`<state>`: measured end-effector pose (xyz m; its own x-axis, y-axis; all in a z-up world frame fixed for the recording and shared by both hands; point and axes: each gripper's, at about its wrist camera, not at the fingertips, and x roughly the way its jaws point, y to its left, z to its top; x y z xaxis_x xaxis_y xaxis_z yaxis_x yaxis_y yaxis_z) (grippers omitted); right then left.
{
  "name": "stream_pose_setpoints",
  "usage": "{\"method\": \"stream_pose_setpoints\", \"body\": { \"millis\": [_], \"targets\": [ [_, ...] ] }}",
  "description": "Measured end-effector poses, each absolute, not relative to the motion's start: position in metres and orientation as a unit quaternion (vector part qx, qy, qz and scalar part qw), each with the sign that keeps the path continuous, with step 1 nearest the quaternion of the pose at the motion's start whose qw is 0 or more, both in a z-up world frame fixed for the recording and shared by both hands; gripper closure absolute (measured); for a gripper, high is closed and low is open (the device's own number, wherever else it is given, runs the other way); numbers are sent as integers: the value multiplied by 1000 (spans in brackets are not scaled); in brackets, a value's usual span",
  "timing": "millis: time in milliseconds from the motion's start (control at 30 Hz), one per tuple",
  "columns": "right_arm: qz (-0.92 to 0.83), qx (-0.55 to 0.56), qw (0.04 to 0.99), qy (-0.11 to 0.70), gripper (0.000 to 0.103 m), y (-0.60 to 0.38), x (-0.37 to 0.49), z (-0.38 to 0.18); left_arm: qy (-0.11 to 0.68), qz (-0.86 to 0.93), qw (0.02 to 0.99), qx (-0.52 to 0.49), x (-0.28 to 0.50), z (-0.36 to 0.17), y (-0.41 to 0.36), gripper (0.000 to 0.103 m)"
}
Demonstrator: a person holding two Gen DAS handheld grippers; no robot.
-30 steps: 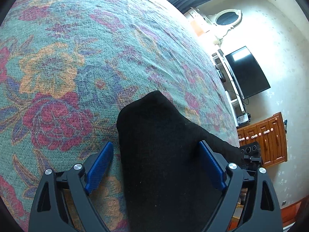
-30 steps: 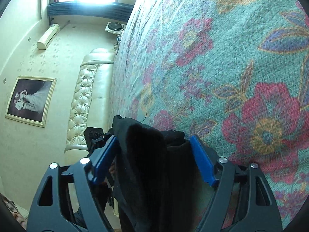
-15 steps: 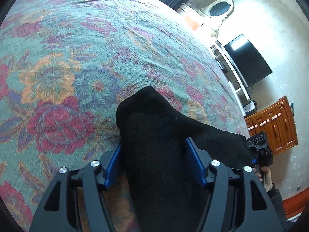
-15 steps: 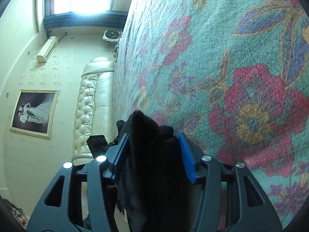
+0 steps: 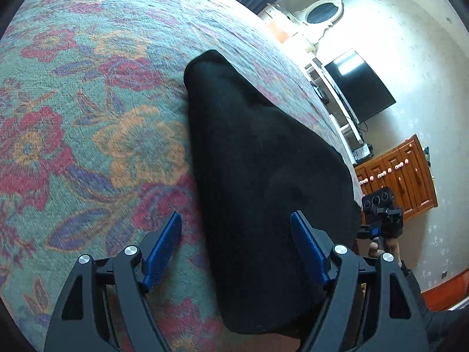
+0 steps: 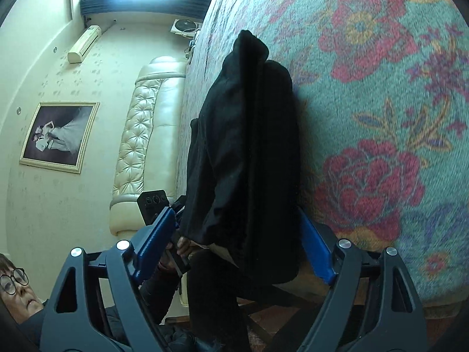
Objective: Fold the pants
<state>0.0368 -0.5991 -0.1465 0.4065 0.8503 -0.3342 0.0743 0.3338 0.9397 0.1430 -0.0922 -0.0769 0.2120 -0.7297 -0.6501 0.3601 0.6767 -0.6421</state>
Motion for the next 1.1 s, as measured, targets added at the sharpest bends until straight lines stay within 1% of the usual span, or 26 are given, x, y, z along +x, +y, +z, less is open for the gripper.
{"method": "stream_pose_setpoints", "body": {
  "millis": [67,133,200,233,300,400,700,900,1000,1100],
  "targets": [
    [291,509,667,459,20,-597,31,-148,510,-358,763,-173,141,-78,-100,21],
    [292,512,664,461,23,-594,28,-149,507,-354,766,-174,142,-80,-104,18],
    [284,510,664,467,33,-594,26,-150,506,-347,770,-176,143,-80,-109,17],
    [280,511,664,469,36,-594,26,-152,506,-344,772,-174,142,-79,-111,17],
    [274,509,664,473,47,-595,25,-153,505,-337,777,-166,141,-79,-114,16],
    [270,515,662,473,55,-599,23,-158,503,-328,783,-162,142,-78,-120,16],
    [263,515,664,474,56,-593,26,-153,510,-325,776,-176,141,-78,-108,16],
    [263,514,665,474,55,-589,28,-149,535,-373,722,-232,140,-85,-94,16],
    [262,514,665,474,54,-589,28,-149,538,-408,700,-233,139,-87,-101,16],
    [263,514,665,474,54,-590,28,-149,534,-413,705,-218,137,-88,-112,16]
  ]
}}
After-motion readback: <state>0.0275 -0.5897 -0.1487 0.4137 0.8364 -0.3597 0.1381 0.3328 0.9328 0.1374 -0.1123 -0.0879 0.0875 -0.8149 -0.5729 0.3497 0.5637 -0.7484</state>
